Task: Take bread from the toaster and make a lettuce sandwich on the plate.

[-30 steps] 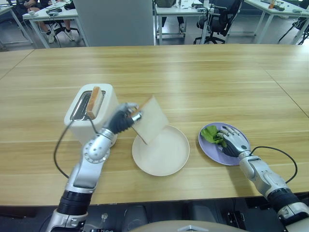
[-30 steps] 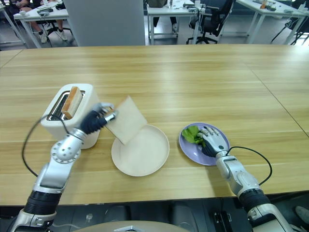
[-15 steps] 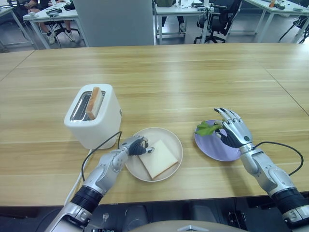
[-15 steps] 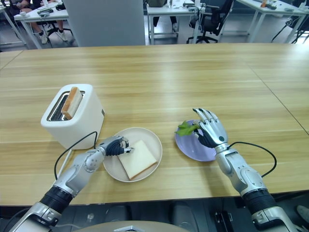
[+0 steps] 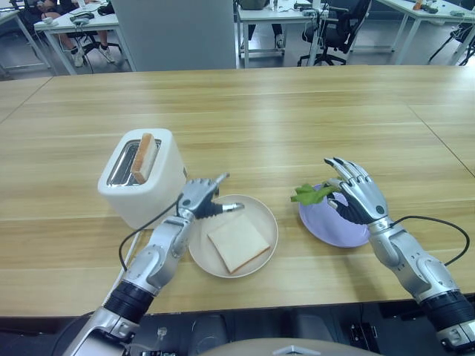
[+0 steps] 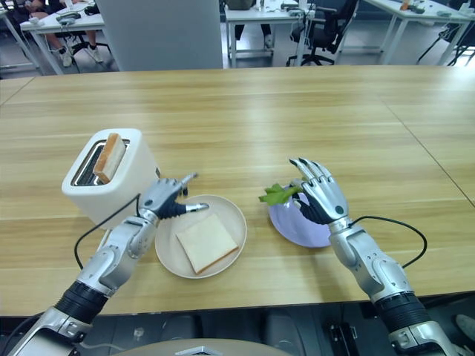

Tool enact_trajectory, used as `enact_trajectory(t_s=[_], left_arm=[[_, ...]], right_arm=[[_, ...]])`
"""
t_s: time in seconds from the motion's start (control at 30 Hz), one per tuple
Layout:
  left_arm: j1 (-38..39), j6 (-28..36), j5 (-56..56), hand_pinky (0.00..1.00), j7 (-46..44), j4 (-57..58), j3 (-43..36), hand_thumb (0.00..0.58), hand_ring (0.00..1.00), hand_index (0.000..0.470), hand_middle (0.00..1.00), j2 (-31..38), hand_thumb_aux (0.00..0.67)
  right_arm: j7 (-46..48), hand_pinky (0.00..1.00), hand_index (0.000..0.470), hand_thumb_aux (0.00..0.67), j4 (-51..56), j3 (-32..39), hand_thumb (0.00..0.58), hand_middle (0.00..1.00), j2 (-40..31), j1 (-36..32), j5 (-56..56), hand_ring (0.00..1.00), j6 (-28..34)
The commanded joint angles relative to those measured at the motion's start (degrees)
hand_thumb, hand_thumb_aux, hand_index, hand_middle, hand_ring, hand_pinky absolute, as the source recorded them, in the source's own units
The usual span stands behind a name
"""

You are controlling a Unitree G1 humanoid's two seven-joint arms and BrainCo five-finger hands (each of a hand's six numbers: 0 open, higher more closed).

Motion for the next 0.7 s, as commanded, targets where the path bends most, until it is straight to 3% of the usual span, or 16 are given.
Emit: enact_trajectory(t_s=[0.03, 0.33, 0.53, 0.7], left_arm=[[1.4, -0.9, 1.8, 0.00, 5.1, -8.0, 5.5, 0.000, 0.00, 0.000, 0.00, 0.9, 0.000], [6.1, 1.4, 5.7, 0.00, 9.5, -18.3, 19.5, 0.000, 0.00, 0.000, 0.00, 2.7, 0.000], [7.1, 6.2, 6.8, 0.00, 6.3, -11.6, 25.4, 0.000, 0.00, 0.000, 0.00, 5.8, 0.000], [6.3, 11.1, 8.2, 0.00, 2.6, -2.7, 24.6, 0.000, 0.00, 0.000, 0.00, 7.8, 0.000]], right_arm=[[2.1, 0.00, 0.460, 0.670, -5.2, 1.7, 0.580, 0.00, 2.2, -2.8, -1.4, 0.00, -1.5], [7.7, 0.00, 0.460, 0.670, -3.0, 8.5, 0.580, 0.00, 13.4, -11.5, 0.1, 0.00, -4.2], [8.4, 0.00, 0.460, 0.670, 7.2, 13.8, 0.580, 0.00, 20.1, -16.1, 0.1, 0.00, -7.1], [7.0, 0.00, 0.460, 0.670, 17.9, 16.4, 0.580, 0.00, 24.2, -19.7, 1.0, 0.00, -9.8]])
